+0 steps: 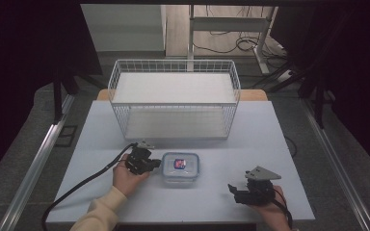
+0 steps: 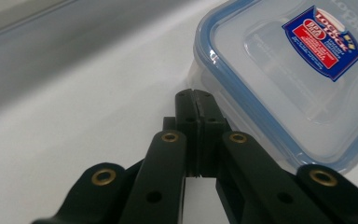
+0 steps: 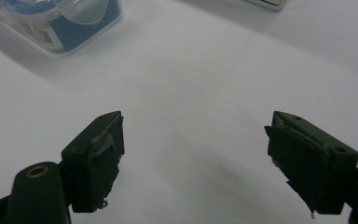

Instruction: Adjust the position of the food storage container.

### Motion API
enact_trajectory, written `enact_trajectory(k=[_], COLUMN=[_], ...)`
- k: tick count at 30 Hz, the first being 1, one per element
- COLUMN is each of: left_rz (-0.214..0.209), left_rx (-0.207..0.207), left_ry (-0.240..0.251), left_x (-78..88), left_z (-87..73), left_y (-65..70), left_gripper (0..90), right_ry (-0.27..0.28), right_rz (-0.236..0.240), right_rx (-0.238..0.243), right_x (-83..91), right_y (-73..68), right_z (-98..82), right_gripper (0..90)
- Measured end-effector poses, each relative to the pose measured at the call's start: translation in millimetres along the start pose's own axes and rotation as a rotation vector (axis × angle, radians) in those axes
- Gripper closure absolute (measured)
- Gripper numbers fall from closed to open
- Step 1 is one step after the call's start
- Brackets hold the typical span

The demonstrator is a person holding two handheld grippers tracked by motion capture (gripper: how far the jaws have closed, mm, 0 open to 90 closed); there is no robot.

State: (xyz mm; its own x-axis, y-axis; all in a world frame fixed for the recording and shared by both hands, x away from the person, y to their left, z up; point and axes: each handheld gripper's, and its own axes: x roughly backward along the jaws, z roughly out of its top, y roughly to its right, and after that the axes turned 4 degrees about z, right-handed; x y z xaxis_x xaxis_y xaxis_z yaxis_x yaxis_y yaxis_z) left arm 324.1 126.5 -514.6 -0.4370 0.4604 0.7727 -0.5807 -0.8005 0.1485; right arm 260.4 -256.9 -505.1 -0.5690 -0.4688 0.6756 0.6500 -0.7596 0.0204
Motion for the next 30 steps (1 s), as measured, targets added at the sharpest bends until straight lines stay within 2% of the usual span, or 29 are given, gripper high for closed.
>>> enact_trajectory(k=[4,9,11,14,22,24,30], left_rz=[-0.005,-0.010,-0.032,-0.035,-0.018,-0.017,-0.017], left_rx=[-0.003,-0.030,-0.045,-0.052,-0.032,-0.044,-0.040], left_ry=[0.002,-0.006,-0.010,-0.006,0.013,0.011,0.013], left_x=[-1.6,0.7,2.0,2.4,-0.8,-1.3,-1.0], left_z=[0.4,-1.2,-3.3,-3.3,1.0,1.9,1.5], left_y=[2.7,5.0,9.4,9.9,8.0,7.1,7.4], left_gripper=[89.9,89.9,89.9,89.9,89.8,89.8,89.7], right_ry=[0.000,-0.004,-0.003,-0.001,0.003,0.001,0.004], right_rz=[0.001,0.000,-0.005,-0.008,-0.006,-0.007,-0.009], right_rx=[0.000,0.000,-0.001,-0.002,0.004,0.006,0.005], right_x=[-0.5,-1.2,-1.0,-1.1,-1.5,-2.2,-1.3], right_y=[-0.6,0.9,1.3,1.8,-0.1,-0.2,0.1], right_z=[0.0,-0.3,-0.2,-0.2,0.6,0.6,0.4], right_gripper=[18.9,18.8,18.9,18.9,18.9,18.9,18.9])
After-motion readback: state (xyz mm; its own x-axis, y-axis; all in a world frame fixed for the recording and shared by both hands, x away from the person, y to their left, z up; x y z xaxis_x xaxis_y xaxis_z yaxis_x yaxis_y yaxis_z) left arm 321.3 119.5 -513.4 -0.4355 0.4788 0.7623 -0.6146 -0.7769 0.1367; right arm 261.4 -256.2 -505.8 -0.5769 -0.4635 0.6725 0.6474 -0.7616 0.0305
